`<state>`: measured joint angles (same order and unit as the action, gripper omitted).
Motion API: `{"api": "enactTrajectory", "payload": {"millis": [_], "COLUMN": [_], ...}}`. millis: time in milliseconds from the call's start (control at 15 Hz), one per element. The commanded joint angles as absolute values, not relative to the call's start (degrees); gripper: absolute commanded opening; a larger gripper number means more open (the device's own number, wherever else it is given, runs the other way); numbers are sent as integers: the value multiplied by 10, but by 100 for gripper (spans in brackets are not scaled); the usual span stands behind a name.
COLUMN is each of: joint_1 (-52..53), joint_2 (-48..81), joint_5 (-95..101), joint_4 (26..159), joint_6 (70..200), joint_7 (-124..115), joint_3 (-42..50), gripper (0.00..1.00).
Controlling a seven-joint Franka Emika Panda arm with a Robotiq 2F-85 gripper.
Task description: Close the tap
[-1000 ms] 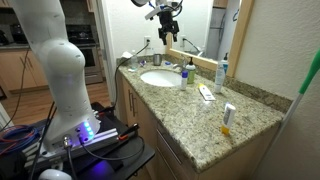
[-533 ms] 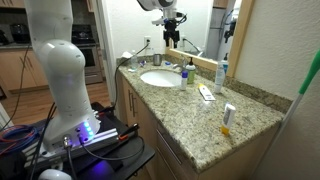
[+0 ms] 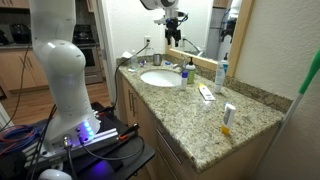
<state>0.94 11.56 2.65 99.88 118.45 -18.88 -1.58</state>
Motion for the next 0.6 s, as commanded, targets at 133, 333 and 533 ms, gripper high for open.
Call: {"api": "enactTrajectory", "payload": {"millis": [133, 333, 533], "joint_1": [31, 44, 59], "joint_2": [187, 230, 266], "joint_5": [33, 45, 55], "joint_4": [969, 936, 903], "joint_6": [1301, 1333, 1349], "joint_7": [-216, -245, -264], "joint_3": [-6, 3, 14], "gripper": [100, 100, 100]}}
